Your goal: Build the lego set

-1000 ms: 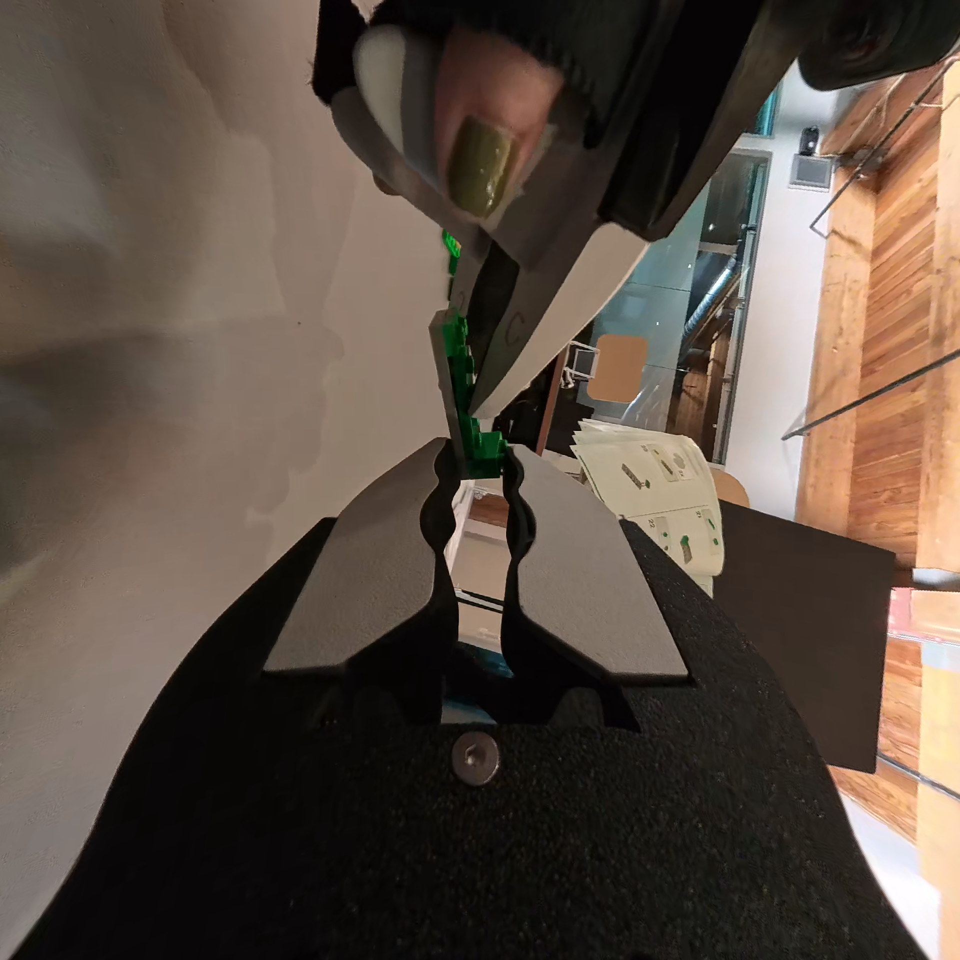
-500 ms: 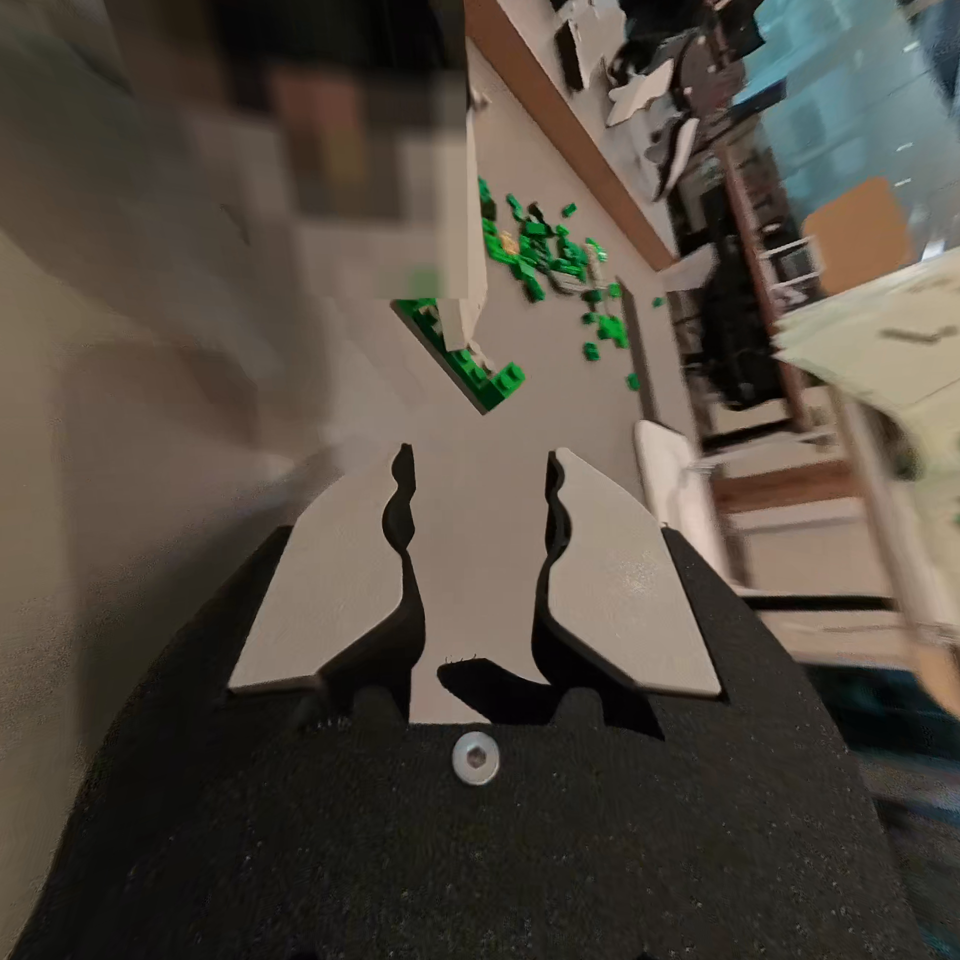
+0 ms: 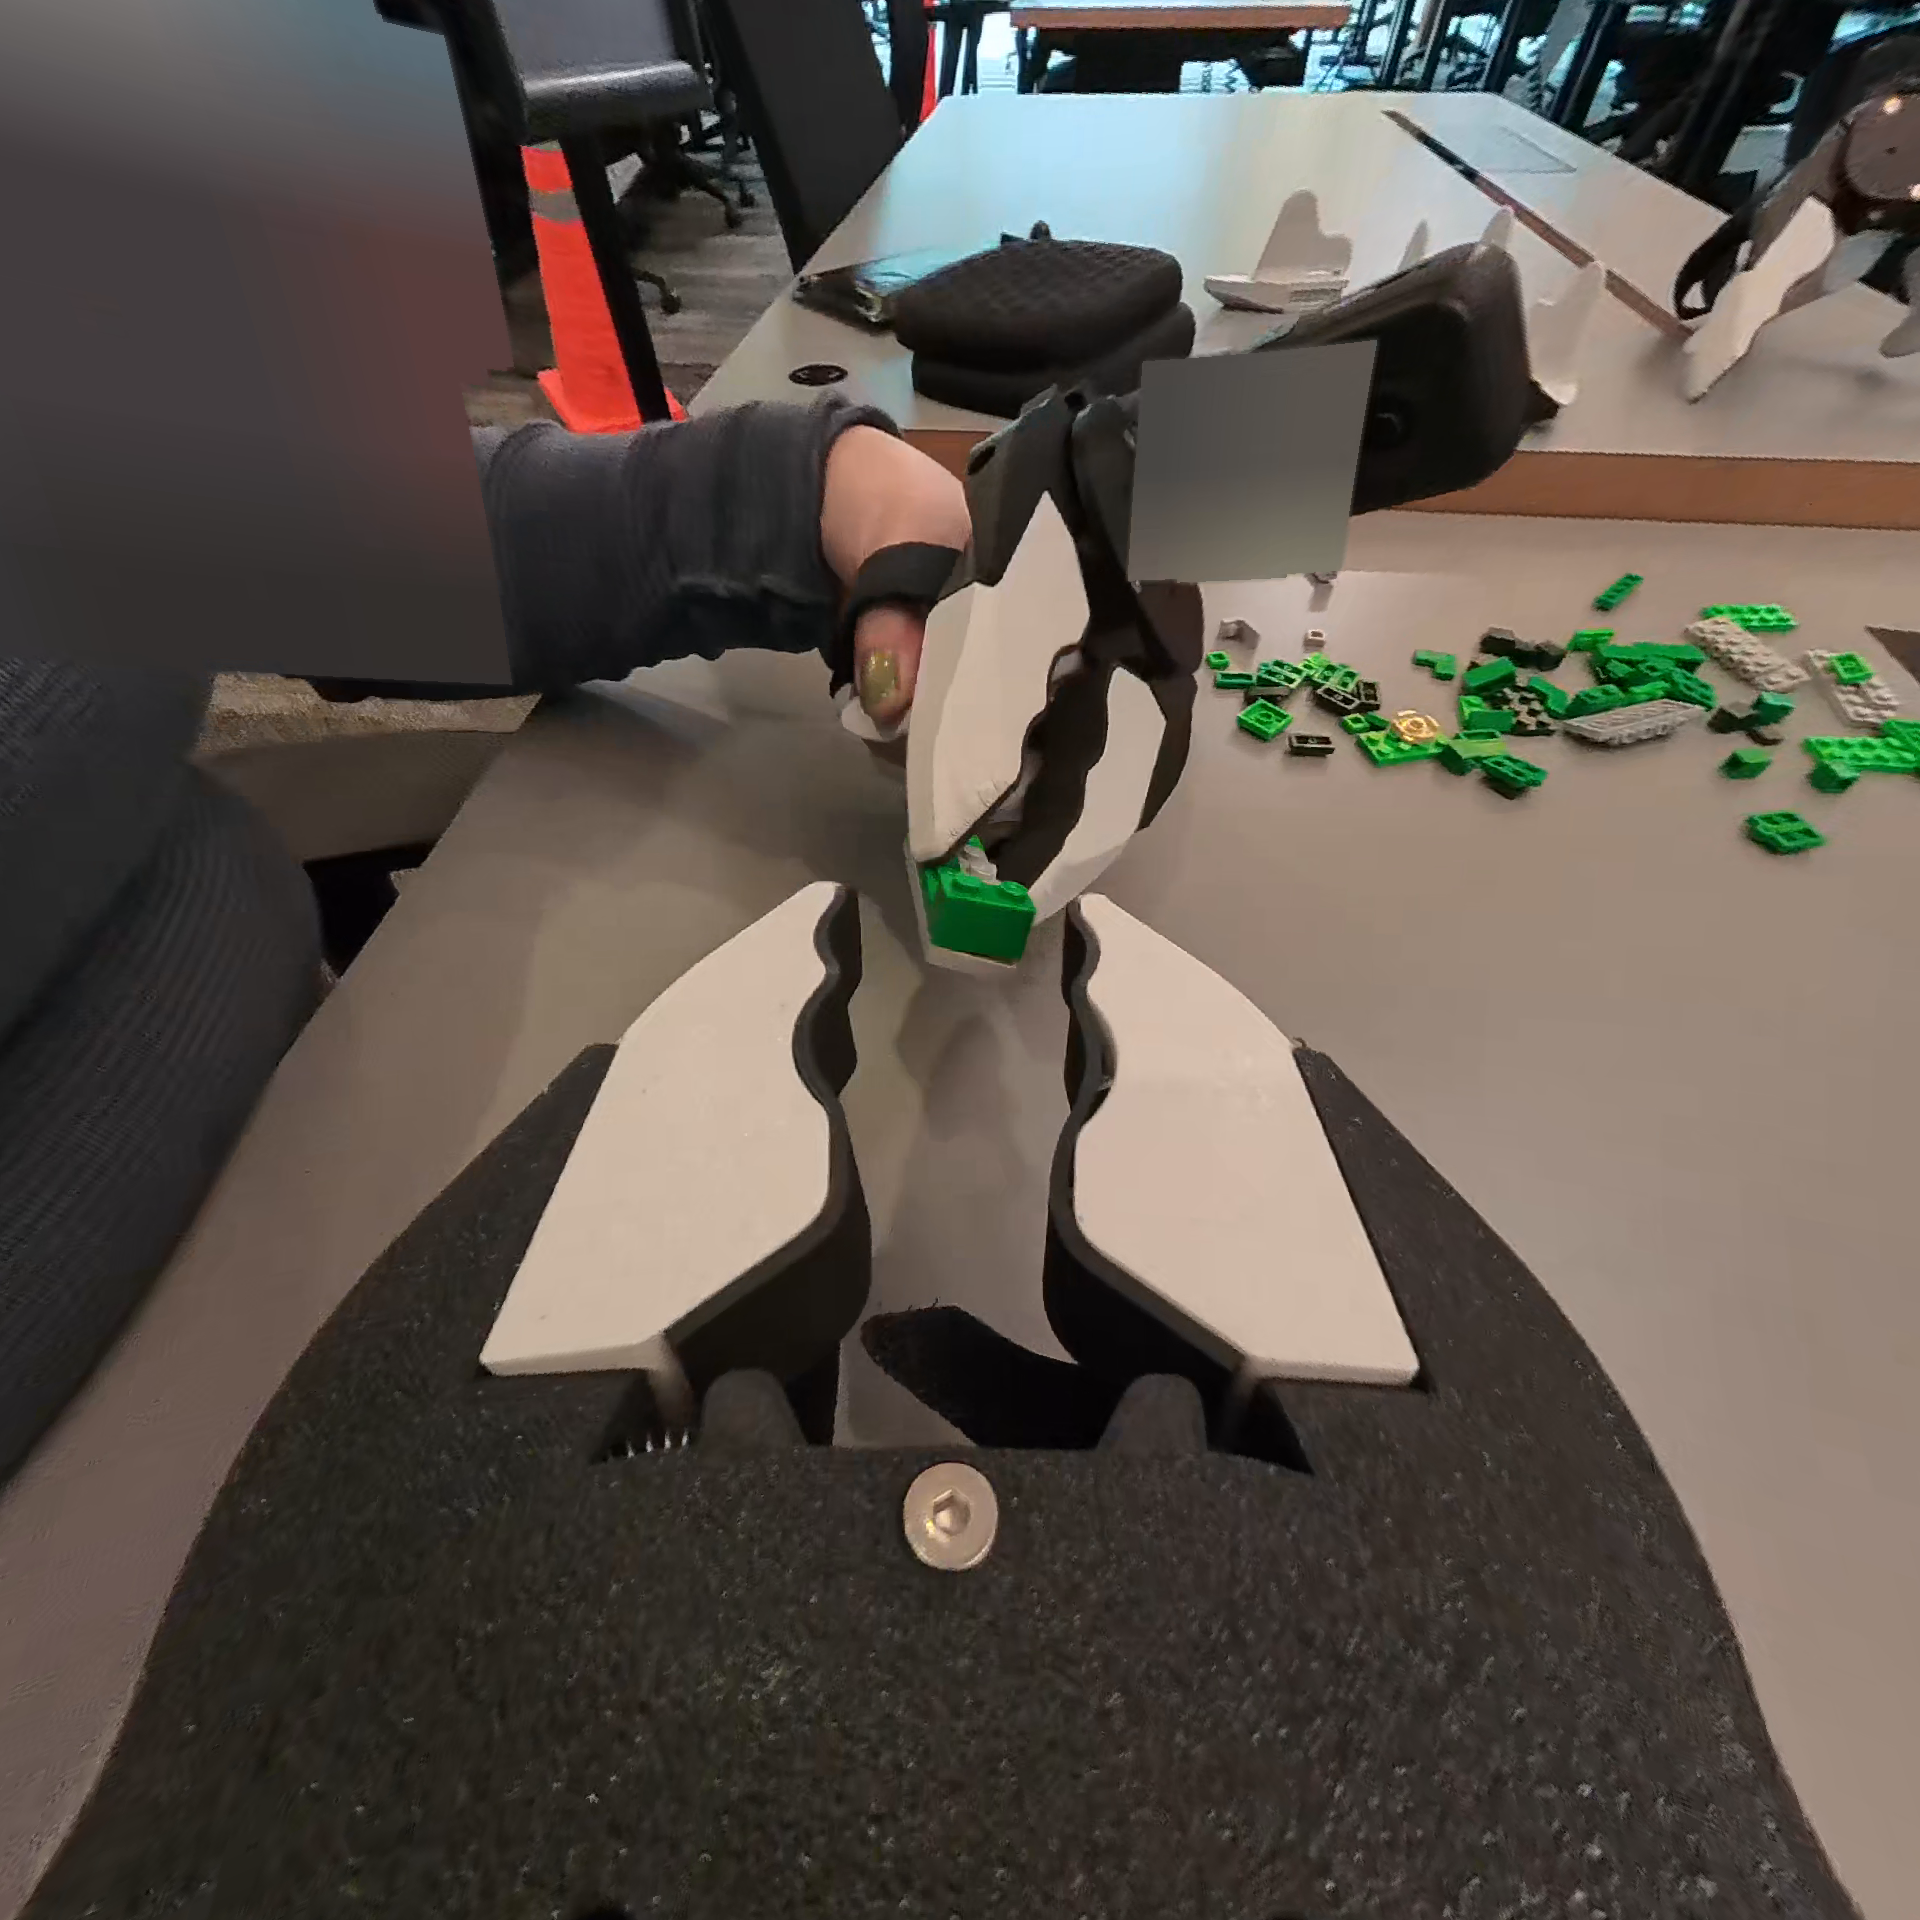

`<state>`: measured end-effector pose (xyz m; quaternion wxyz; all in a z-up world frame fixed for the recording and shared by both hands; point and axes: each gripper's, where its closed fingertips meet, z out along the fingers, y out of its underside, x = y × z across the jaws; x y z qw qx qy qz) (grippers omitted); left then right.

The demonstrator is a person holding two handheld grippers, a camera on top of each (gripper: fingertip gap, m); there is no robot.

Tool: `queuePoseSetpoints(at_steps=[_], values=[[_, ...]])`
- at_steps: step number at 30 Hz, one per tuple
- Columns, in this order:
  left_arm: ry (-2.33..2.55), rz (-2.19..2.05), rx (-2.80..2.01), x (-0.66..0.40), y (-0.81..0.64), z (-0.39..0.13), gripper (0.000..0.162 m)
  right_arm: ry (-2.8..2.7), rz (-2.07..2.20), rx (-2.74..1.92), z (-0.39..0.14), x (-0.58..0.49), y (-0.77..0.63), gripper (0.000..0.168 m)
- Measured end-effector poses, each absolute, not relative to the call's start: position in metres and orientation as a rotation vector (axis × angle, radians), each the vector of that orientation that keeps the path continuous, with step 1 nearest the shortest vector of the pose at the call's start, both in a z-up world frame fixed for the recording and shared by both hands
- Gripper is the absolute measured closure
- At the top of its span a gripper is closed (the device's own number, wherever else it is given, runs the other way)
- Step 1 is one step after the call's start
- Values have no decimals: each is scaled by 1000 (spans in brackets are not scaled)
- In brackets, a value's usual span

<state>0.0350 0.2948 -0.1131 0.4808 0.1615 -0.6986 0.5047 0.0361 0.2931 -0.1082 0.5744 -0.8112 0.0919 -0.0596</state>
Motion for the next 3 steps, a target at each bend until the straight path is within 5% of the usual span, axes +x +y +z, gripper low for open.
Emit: queuePoseSetpoints(at_steps=[3], values=[[-1606, 1240, 275, 23, 301, -97, 146, 164, -155, -1902, -103, 30, 298, 130]])
